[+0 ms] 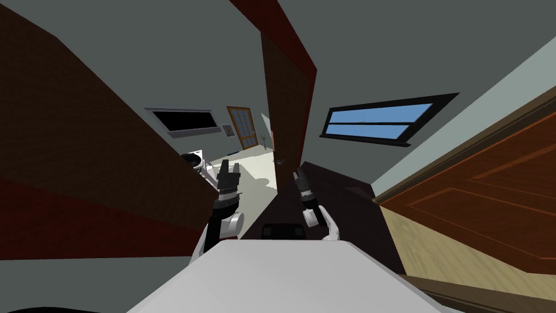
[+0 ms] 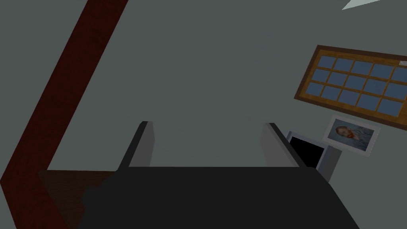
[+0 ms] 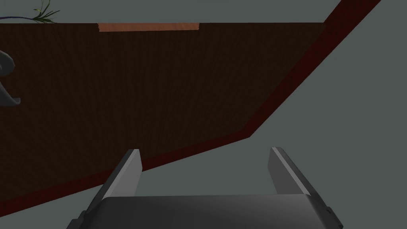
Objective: Push the door open
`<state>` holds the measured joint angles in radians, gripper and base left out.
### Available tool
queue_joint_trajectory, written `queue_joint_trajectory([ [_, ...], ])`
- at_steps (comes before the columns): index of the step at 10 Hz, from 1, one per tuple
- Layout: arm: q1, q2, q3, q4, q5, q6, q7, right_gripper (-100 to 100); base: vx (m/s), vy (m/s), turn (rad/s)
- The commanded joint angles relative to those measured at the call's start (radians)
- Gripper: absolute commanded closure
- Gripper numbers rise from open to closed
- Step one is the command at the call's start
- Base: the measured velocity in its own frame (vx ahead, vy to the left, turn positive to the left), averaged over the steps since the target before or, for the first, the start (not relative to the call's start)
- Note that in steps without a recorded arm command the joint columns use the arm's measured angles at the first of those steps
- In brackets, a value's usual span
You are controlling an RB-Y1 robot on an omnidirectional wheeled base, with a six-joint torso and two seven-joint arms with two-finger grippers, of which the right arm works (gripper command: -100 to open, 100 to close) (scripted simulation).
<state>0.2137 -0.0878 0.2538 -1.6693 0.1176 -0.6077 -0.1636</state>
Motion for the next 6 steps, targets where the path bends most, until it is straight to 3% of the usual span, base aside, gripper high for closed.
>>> queue_joint_trajectory([
  [1, -0.019, -0.001, 0.013, 0.050, 0.004, -0.014, -0.006, -100, 0.072, -0.054, 0.024],
  [6, -0.073, -0.007, 0.061, 0.192, 0.017, -0.046, -0.025, -100, 0.098, -0.065, 0.027],
])
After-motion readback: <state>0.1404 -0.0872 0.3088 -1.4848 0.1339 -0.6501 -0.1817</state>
